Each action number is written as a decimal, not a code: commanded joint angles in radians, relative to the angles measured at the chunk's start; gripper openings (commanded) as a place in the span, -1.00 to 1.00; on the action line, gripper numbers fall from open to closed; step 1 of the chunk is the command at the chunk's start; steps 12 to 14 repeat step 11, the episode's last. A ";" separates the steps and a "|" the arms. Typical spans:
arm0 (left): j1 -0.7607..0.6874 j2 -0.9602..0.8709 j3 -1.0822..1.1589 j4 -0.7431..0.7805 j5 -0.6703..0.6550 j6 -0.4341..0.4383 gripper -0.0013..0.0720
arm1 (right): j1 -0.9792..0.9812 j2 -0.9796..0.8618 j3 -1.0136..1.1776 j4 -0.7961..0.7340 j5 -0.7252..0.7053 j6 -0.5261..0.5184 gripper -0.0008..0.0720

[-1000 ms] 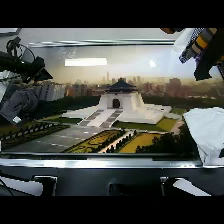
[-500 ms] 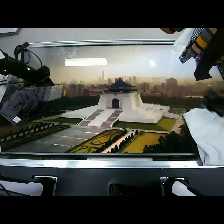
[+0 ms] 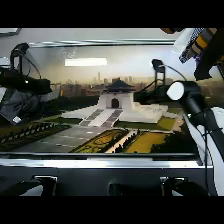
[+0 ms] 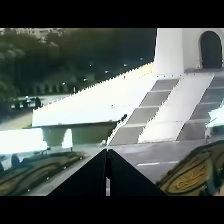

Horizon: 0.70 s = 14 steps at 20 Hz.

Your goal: Fold the clothes and pants, and hang the long-sleeved shirts on hangers.

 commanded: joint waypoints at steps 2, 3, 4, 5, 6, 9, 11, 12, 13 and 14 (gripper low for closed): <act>-0.006 0.060 -0.069 0.025 0.006 0.004 -0.88 | 0.060 0.005 0.001 -0.027 -0.006 0.009 -0.87; -0.006 0.057 -0.069 0.026 0.006 0.004 -0.88 | 0.060 0.005 0.001 -0.027 -0.006 0.009 -0.87; -0.006 0.055 -0.069 0.026 0.006 0.004 -0.88 | 0.060 0.005 0.001 -0.027 -0.006 0.009 -0.87; -0.006 0.055 -0.069 0.026 0.006 0.004 -0.88 | 0.060 0.005 0.001 -0.027 -0.006 0.009 -0.87; -0.006 0.055 -0.069 0.026 0.006 0.004 -0.88 | 0.060 0.005 0.001 -0.027 -0.006 0.009 -0.87; -0.006 0.055 -0.069 0.026 0.006 0.004 -0.88 | 0.060 0.005 0.001 -0.027 -0.006 0.009 -0.87; -0.006 0.055 -0.069 0.026 0.006 0.004 -0.88 | 0.060 0.005 0.001 -0.027 -0.006 0.009 -0.87; -0.006 0.055 -0.069 0.026 0.006 0.004 -0.88 | 0.060 0.005 0.001 -0.027 -0.006 0.009 -0.87; -0.006 0.055 -0.069 0.026 0.006 0.004 -0.88 | 0.060 0.005 0.001 -0.027 -0.006 0.009 -0.87; -0.006 0.055 -0.069 0.026 0.006 0.004 -0.88 | 0.060 0.005 0.001 -0.027 -0.006 0.009 -0.87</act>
